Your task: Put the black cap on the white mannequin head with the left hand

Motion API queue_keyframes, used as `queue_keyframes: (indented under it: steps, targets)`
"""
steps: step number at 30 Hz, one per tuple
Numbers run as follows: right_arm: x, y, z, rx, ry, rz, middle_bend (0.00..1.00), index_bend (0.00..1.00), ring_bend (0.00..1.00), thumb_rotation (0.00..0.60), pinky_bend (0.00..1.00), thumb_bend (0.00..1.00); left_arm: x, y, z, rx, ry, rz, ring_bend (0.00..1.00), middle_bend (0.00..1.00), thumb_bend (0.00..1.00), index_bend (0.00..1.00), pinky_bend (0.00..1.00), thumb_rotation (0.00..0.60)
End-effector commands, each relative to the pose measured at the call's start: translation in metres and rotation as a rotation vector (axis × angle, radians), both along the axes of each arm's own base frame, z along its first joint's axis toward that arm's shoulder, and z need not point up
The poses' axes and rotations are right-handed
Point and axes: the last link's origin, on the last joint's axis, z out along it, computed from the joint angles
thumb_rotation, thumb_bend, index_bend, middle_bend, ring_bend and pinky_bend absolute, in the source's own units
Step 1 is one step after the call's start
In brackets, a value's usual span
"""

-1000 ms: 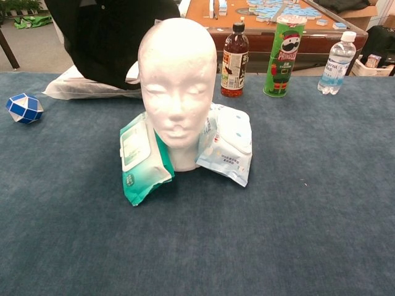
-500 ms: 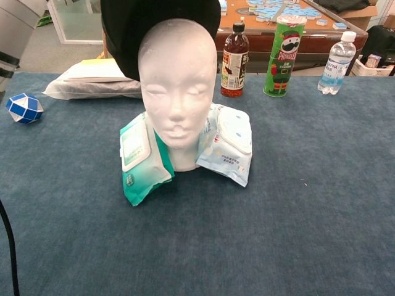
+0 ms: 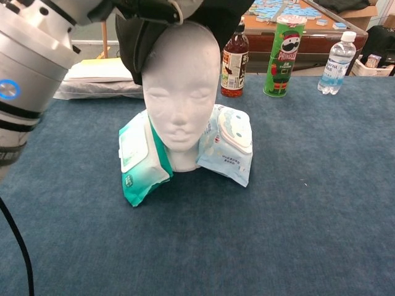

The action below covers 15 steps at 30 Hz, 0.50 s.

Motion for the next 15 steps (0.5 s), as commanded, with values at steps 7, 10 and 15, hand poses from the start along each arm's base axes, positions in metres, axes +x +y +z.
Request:
queue_keyframes:
  steps: [7, 10, 15]
  targets:
    - [-0.001, -0.002, 0.0, 0.001, 0.0, -0.006, 0.28, 0.32, 0.2, 0.6, 0.38, 0.12, -0.009, -0.011, -0.018, -0.035, 0.042, -0.013, 0.39, 0.66, 0.44, 0.85, 0.46, 0.6]
    - [0.0, -0.002, -0.001, 0.005, 0.004, -0.005, 0.28, 0.32, 0.2, 0.6, 0.38, 0.12, -0.008, -0.016, -0.027, -0.055, 0.065, -0.031, 0.39, 0.65, 0.44, 0.85, 0.47, 0.6]
    - [0.0, -0.002, 0.0, 0.003, 0.001, -0.005, 0.28, 0.32, 0.2, 0.6, 0.38, 0.12, -0.008, -0.023, -0.041, -0.092, 0.126, -0.057, 0.38, 0.64, 0.44, 0.84, 0.46, 0.6]
